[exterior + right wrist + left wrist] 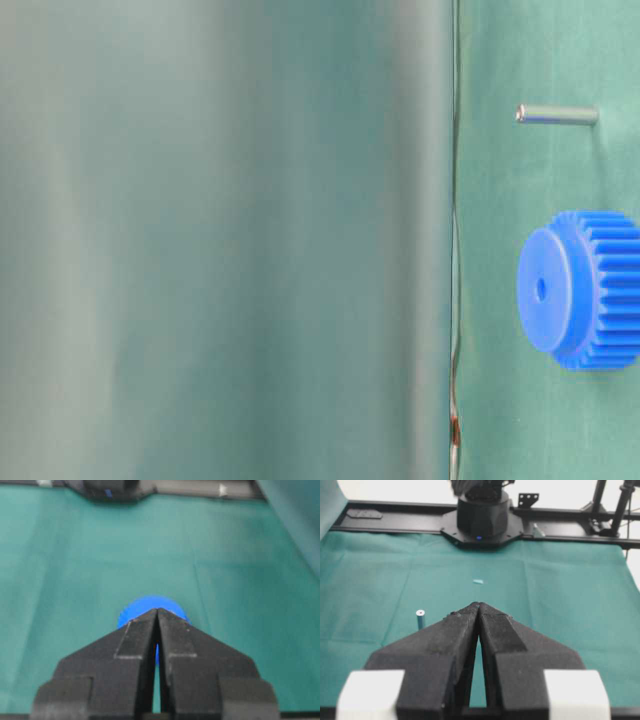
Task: Insert the shaft into the center hole of the gear.
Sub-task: 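Move the right gripper left toward the small metal shaft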
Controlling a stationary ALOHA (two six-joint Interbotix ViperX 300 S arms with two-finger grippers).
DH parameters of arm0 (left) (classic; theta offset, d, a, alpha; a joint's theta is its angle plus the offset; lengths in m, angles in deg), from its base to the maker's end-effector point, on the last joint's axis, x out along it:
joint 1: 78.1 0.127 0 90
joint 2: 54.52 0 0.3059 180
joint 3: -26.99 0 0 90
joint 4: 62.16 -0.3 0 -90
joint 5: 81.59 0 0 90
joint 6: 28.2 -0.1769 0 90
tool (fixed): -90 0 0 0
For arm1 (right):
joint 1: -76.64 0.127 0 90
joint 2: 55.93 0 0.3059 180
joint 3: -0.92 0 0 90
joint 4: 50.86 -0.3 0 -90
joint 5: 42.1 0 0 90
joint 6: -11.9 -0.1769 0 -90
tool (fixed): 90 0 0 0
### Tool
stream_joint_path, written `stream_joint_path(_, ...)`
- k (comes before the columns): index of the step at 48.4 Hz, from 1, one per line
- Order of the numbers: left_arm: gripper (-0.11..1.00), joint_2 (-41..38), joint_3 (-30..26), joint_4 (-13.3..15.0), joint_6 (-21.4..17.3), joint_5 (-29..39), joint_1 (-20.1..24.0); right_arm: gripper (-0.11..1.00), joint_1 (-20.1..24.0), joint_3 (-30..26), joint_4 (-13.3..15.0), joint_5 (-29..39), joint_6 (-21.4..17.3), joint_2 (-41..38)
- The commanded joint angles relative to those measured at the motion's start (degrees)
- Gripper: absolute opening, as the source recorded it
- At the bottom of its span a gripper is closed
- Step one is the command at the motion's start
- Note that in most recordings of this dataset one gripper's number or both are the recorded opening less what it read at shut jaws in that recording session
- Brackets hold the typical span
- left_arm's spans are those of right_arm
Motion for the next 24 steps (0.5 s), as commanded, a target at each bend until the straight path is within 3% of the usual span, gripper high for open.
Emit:
stream_joint_path(1, 0.00, -0.4, -1.4, -0.1, 0.0, -0.4, 0.1, 0.16, -0.9, -1.8, -1.3, -1.9, 0.0, -4.4)
stream_joint_path(13, 0.00, -0.4, -1.4, -0.2, 0.0, -0.3, 0.1, 0.86, -2.0, -5.0, -4.8, -6.1, 0.0, -21.2)
stream_joint_path(24, 0.00, -0.4, -1.3, -0.1, 0.0, -0.1, 0.0, 0.78, -3.1, -8.0, -7.5, -10.0, 0.0, -32.8)
